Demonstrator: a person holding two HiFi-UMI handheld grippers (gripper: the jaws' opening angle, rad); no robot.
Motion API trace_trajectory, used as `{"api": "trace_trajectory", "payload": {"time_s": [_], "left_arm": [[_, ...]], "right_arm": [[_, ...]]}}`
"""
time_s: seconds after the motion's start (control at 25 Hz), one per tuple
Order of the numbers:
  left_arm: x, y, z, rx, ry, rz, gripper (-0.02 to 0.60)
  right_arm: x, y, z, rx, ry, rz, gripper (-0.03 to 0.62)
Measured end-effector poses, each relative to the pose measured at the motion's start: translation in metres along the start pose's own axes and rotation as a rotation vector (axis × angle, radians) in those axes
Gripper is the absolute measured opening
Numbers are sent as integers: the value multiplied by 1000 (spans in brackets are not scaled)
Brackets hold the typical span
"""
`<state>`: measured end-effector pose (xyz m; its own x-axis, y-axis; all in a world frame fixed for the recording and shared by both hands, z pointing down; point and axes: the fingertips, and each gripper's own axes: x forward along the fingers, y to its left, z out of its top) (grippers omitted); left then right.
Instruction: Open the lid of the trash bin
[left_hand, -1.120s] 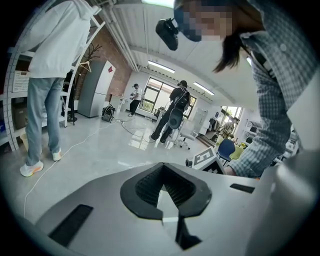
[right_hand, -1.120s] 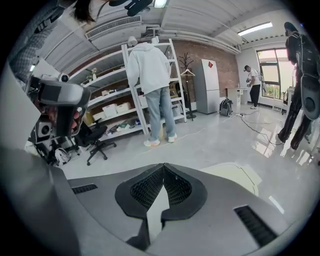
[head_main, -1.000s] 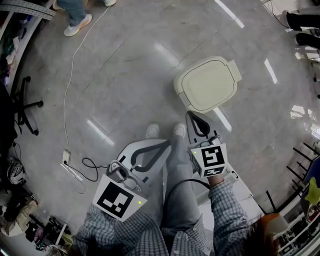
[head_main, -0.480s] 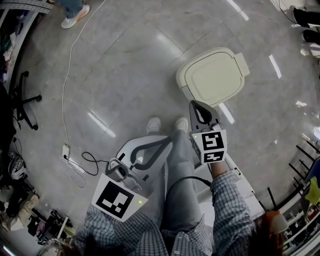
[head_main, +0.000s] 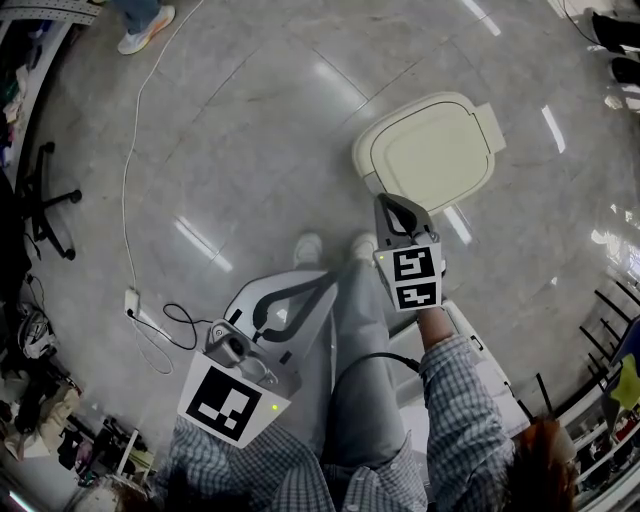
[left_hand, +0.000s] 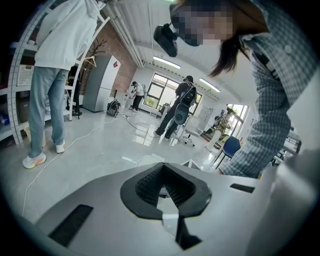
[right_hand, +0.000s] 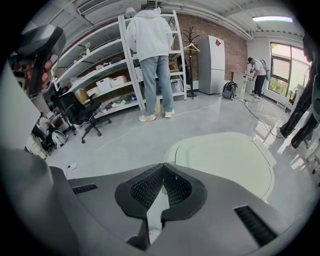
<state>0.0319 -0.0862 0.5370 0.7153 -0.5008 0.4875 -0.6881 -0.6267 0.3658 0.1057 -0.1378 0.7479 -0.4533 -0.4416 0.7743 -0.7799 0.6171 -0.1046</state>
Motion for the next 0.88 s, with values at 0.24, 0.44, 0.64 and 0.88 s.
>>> {"api": "trace_trajectory", "payload": {"time_s": [0.24, 0.44, 0.64, 0.88], "left_arm": [[7, 2, -6, -6, 8, -3, 5], [7, 2, -8, -11, 17, -9, 5], [11, 1, -6, -8, 10, -6, 5], [14, -1, -3, -7, 6, -11, 5]], "right_arm": [[17, 1, -16, -8, 64, 6, 18], [24, 1, -26, 14, 105, -14, 18], [28, -1, -32, 28, 121, -19, 18], [30, -1, -34, 23, 131, -36, 18]]}}
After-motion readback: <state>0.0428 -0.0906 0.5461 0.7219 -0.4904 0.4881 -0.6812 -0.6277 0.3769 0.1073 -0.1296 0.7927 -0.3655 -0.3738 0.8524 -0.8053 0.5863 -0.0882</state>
